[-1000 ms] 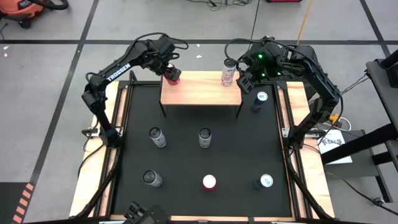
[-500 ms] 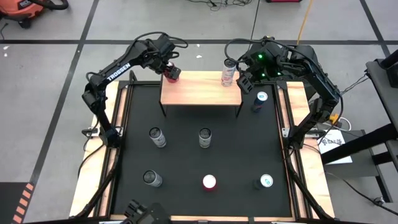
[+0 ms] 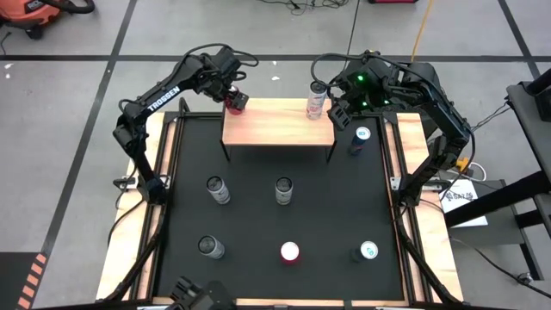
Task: Place canned beverage on shelf
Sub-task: Put the top red soda can on the shelf
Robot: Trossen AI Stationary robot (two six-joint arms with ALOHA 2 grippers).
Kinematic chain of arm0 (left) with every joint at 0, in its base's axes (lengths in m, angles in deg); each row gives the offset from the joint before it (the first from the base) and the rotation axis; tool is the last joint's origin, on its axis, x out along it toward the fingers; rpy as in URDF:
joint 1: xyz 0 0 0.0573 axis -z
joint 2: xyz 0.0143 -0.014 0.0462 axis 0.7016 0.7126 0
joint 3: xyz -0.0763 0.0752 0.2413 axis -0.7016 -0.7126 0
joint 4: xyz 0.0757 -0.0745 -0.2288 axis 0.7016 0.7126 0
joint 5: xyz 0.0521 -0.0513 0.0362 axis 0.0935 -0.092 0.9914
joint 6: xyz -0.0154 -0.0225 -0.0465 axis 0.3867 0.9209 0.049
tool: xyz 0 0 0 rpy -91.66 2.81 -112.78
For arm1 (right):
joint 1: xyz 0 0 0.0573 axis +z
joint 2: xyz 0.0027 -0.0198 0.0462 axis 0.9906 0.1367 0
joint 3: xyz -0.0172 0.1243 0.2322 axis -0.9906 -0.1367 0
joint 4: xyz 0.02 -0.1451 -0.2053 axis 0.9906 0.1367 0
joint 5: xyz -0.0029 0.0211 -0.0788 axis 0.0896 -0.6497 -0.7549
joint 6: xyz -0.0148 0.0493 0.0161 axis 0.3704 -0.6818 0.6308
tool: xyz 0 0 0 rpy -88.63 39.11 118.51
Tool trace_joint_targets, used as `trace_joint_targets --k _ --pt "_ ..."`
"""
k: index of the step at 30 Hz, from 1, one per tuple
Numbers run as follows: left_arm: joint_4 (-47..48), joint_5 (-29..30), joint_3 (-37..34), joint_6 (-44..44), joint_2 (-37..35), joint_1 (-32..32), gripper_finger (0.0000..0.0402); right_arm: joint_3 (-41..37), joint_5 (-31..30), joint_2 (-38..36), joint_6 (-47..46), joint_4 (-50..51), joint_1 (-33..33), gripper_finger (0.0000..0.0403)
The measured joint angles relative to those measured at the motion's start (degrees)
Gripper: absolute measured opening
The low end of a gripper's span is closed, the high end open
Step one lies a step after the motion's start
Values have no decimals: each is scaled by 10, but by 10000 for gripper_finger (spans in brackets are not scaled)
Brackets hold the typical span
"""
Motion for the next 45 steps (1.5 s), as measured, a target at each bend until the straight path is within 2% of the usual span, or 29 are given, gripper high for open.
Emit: trace_joint_targets --k 10,15,18,36,45 --pt "-20 -4 0 -1 0 1 290 0 0 0 0 0 0 303" --pt "-42 -62 0 -17 0 1 298 0 0 0 0 0 0 303" --pt "-45 -71 0 -17 0 2 301 0 0 0 -3 0 0 303" --pt "-24 -14 0 -3 0 1 302 0 0 0 -7 0 0 303" --pt "-37 -22 -9 0 7 3 302 0 2 0 -7 2 0 303"
